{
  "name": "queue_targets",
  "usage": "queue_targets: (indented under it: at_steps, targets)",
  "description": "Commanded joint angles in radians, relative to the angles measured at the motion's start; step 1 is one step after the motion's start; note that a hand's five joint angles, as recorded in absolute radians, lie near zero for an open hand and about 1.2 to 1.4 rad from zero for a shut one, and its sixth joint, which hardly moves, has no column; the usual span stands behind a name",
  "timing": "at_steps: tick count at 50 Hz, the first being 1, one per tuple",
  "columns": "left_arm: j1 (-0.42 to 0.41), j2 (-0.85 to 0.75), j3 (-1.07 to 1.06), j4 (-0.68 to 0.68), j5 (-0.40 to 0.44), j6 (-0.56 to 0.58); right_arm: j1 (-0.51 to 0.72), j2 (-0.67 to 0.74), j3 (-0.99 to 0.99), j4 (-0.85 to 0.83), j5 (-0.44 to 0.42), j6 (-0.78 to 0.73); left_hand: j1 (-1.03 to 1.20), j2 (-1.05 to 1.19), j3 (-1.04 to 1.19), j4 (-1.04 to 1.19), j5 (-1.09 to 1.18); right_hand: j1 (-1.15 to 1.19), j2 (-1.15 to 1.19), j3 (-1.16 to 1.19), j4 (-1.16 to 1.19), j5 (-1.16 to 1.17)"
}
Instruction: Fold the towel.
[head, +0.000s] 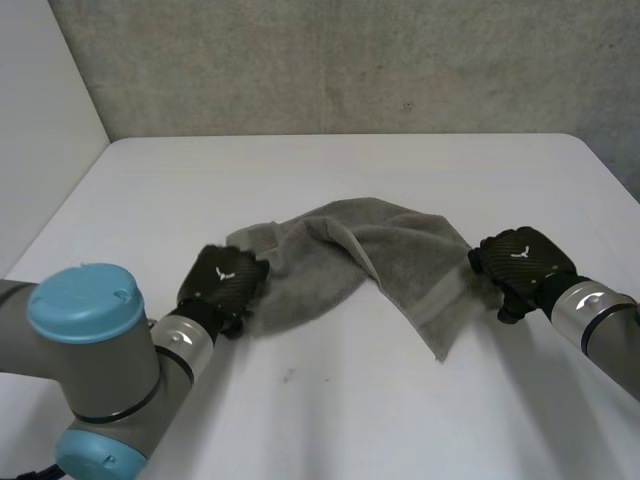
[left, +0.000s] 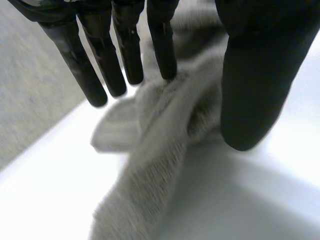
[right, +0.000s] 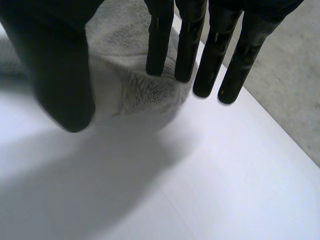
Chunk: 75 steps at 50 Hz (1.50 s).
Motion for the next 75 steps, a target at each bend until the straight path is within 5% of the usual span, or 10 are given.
queue_targets:
  at_steps: [1, 7, 13, 18, 32, 62, 67, 69, 71, 75]
  targets:
    - [0.0, 0.111, 0.02, -0.006, 0.001, 0.005, 0.012, -0.107, -0.032, 0.01, 0.096, 0.225, -0.138, -0.136, -0.136, -0.144, -0.144, -0.057, -0.13, -0.131, -0.127, -0.131]
    - [0.043, 0.201, 0.095, -0.009, 0.003, -0.004, 0.052, -0.219, -0.064, 0.01, 0.103, 0.495, -0.226, -0.224, -0.224, -0.232, -0.232, -0.083, -0.156, -0.158, -0.154, -0.158]
    - [0.098, 0.192, 0.17, -0.065, 0.032, -0.042, 0.136, -0.23, -0.074, 0.009, 0.132, 0.559, -0.252, -0.25, -0.251, -0.259, -0.258, -0.142, -0.215, -0.216, -0.213, -0.216]
    - [0.155, 0.13, 0.237, -0.139, 0.101, -0.142, 0.282, -0.146, -0.075, 0.018, 0.203, 0.47, -0.252, -0.25, -0.251, -0.259, -0.258, -0.148, -0.221, -0.222, -0.218, -0.222]
    - [0.268, -0.141, 0.455, -0.522, 0.216, -0.319, 0.342, -0.084, 0.049, -0.025, 0.271, 0.086, -0.082, -0.08, -0.081, -0.089, -0.088, -0.128, -0.2, -0.202, -0.198, -0.202]
    - [0.273, -0.227, 0.452, -0.582, 0.216, -0.366, 0.331, 0.06, 0.129, -0.234, 0.309, -0.01, 0.217, 0.22, 0.219, 0.211, 0.212, -0.089, -0.162, -0.163, -0.16, -0.164]
    - [0.271, -0.227, 0.449, -0.609, 0.218, -0.365, 0.331, 0.083, 0.138, -0.261, 0.307, -0.109, 0.253, 0.255, 0.254, 0.246, 0.247, 0.087, 0.014, 0.013, 0.016, 0.013]
    - [0.271, -0.227, 0.448, -0.618, 0.218, -0.365, 0.328, 0.078, 0.138, -0.306, 0.304, -0.132, 0.253, 0.255, 0.254, 0.246, 0.247, 0.743, 0.671, 0.669, 0.673, 0.669]
    - [0.27, -0.227, 0.448, -0.627, 0.218, -0.365, 0.316, 0.069, 0.138, -0.335, 0.303, -0.13, 0.253, 0.255, 0.254, 0.246, 0.247, 0.897, 0.825, 0.823, 0.827, 0.823]
    - [0.27, -0.225, 0.448, -0.635, 0.218, -0.365, 0.279, 0.055, 0.14, -0.384, 0.303, -0.11, 0.229, 0.232, 0.231, 0.223, 0.224, 0.899, 0.826, 0.825, 0.829, 0.825]
